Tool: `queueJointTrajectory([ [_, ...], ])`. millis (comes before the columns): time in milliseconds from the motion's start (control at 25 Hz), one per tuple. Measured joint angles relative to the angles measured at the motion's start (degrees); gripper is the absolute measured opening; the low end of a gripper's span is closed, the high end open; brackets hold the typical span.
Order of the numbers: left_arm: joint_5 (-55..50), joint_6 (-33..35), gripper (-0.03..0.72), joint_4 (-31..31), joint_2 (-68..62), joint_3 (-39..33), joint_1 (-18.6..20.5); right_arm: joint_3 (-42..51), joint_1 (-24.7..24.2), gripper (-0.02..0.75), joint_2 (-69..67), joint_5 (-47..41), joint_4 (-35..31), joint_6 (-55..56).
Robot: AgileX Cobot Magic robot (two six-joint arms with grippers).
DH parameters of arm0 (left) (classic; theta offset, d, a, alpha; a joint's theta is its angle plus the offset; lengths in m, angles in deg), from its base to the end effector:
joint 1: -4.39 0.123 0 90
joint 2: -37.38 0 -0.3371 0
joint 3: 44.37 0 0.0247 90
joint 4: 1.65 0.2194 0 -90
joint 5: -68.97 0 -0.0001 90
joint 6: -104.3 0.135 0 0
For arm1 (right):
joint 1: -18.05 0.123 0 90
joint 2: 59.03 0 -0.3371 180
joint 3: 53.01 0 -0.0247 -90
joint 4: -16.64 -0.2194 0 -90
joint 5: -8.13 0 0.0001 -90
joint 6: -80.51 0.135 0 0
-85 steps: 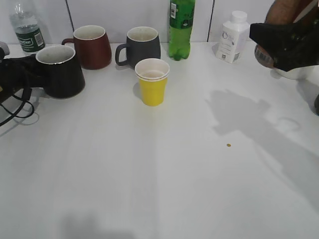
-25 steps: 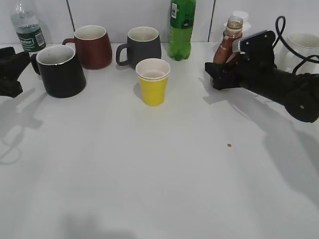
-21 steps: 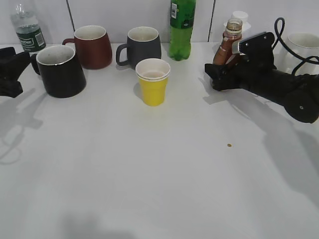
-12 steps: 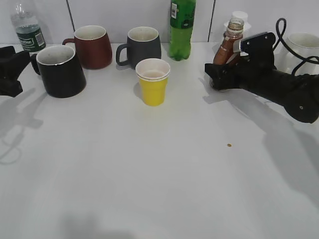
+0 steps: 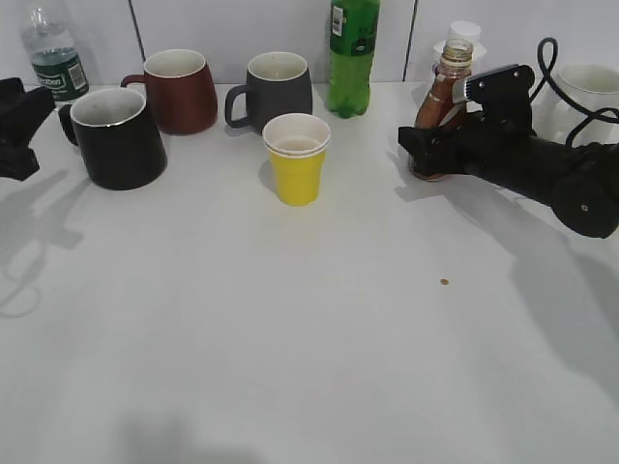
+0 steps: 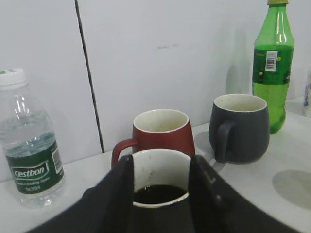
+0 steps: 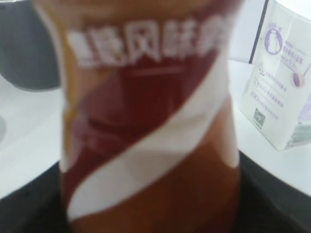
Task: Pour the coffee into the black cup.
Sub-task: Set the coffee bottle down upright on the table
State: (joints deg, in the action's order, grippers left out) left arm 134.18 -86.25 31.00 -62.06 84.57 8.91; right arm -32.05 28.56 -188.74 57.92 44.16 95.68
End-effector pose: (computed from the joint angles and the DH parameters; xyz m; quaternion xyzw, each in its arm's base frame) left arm 0.3068 -0.0421 0.2782 0.1800 0.6796 -0.1232 0.7004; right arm 0.4503 0.1320 0.1719 -0.2034 0.7577 0.1787 0.5938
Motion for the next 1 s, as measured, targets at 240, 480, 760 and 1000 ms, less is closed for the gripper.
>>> queueJointTrajectory([
  [240,-1.01,0.0,0.298,0.0,0.64,0.0,0.0,0.0,0.0,0.594,0.0,-0.78,0.0,0.95],
  [480,-1.12,0.0,0.298,0.06,0.71,0.0,0.0,0.0,0.0,0.602,0.21,-1.8,0.0,2.05],
  [760,-2.74,-0.05,0.298,0.08,0.73,0.0,0.0,1.36,0.0,0.603,2.01,-3.1,-0.05,2.17],
  [1000,-6.4,-0.05,0.318,-0.03,0.73,0.0,-0.37,5.31,0.0,0.603,2.76,-3.16,-0.36,2.23],
])
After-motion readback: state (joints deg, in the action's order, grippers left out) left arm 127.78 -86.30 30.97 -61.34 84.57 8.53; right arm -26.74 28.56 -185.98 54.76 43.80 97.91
